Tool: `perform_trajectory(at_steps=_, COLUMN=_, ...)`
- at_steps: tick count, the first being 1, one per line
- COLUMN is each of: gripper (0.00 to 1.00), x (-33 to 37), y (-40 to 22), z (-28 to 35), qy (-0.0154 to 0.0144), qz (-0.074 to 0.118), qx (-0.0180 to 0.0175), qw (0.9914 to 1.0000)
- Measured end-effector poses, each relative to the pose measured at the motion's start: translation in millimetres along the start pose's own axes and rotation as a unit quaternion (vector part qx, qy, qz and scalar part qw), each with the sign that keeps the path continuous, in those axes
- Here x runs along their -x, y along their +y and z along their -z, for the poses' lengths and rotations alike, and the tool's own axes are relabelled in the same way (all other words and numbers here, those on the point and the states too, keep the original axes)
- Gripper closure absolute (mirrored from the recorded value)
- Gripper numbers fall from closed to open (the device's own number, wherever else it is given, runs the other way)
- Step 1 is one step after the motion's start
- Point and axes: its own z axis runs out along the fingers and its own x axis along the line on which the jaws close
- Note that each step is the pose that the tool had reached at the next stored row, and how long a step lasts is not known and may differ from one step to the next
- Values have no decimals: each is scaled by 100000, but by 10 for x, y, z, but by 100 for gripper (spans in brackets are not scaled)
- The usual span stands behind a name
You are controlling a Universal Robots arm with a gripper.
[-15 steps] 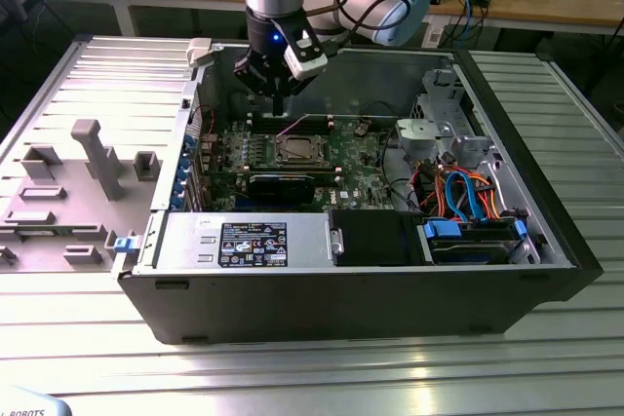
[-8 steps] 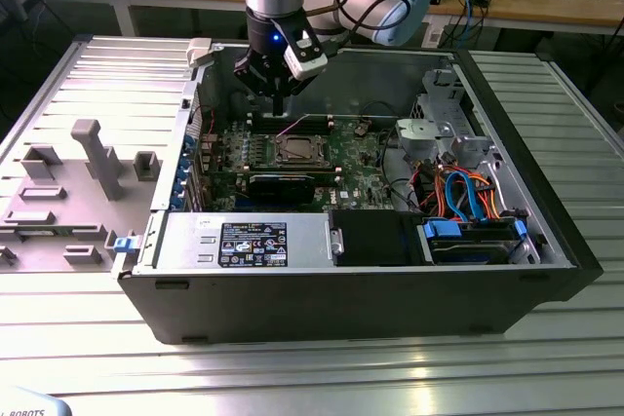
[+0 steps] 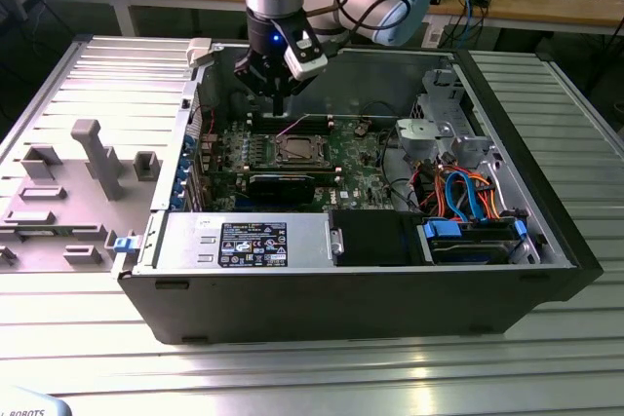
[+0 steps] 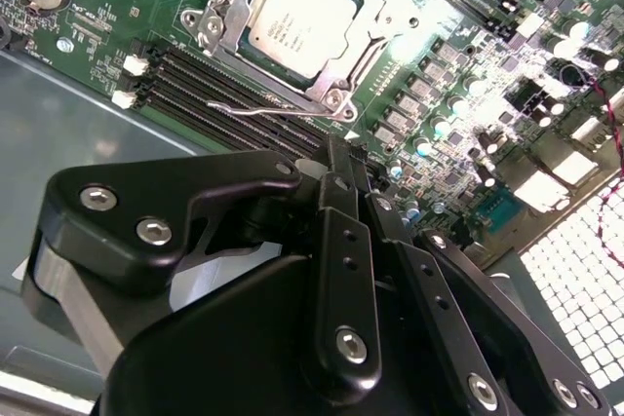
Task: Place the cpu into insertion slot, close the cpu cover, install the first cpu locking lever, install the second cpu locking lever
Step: 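Install the first cpu locking lever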
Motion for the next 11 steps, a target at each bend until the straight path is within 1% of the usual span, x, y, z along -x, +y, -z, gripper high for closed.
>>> perform_trajectory(at_steps=1, gripper=89, x=2, y=-2, z=-9, qy=-5, qz=-159, qx=89, qw=100000)
perform_trajectory(at_steps=3, gripper=89, x=9, y=-3, z=-29, qy=-11, qz=-269, qx=105, qw=100000)
perform_trajectory(at_steps=6, gripper=89, x=10, y=-4, z=-62, qy=-126, qz=-264, qx=105, qw=100000)
perform_trajectory(at_steps=9, gripper=89, x=29, y=-6, z=-92, qy=-132, qz=-266, qx=147, qw=99999)
perform_trajectory(at_steps=11, gripper=89, x=46, y=-7, z=-108, qy=-139, qz=-272, qx=368, qw=99999)
